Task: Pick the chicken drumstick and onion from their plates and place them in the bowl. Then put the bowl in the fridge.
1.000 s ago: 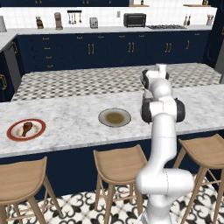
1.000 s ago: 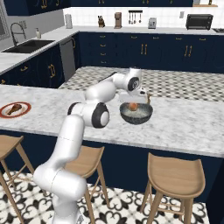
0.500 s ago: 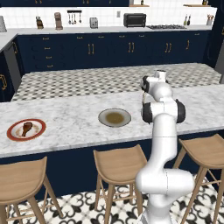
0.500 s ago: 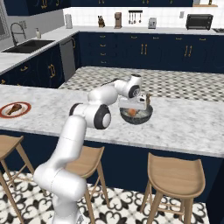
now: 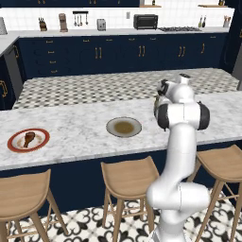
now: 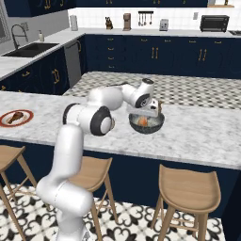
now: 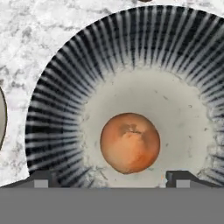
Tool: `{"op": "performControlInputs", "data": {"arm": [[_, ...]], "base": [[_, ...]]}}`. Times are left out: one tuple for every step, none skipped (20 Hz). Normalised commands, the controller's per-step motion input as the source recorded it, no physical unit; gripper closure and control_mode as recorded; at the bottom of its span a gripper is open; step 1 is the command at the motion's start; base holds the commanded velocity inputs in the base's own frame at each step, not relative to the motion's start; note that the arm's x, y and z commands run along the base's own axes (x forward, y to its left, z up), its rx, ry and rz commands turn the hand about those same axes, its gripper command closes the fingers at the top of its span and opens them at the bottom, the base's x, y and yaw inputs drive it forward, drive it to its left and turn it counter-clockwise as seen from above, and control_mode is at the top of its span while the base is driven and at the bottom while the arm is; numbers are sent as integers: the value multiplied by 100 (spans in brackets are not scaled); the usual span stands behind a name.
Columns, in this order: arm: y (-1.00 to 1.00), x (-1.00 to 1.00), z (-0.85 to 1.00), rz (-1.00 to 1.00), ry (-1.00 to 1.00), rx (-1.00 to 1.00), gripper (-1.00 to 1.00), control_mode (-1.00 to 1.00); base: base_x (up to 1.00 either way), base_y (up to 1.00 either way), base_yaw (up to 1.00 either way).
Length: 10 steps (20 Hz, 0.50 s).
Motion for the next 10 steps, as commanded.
{"op": "performControlInputs", "data": {"arm": [[3,-63,91,-15,-29,-1,-100,-100],[16,-70,81,-14,-19,0,-100,-100],[31,-86,61,-15,-9,0,-100,-100],[33,-100,53,-15,-8,0,-100,-100],[34,-99,66,-9,-3,0,-100,-100],[24,-96,89,-9,0,0,-100,-100],[26,-81,100,-3,0,0,-100,-100],[31,-68,100,-2,3,0,-100,-100],[36,-76,100,-2,3,0,-100,-100],[40,-68,97,-2,6,0,-100,-100]], "base": [[0,0,0],[0,0,0],[0,0,0],[0,0,0],[0,0,0],[0,0,0],[0,0,0],[0,0,0],[0,0,0],[0,0,0]]}}
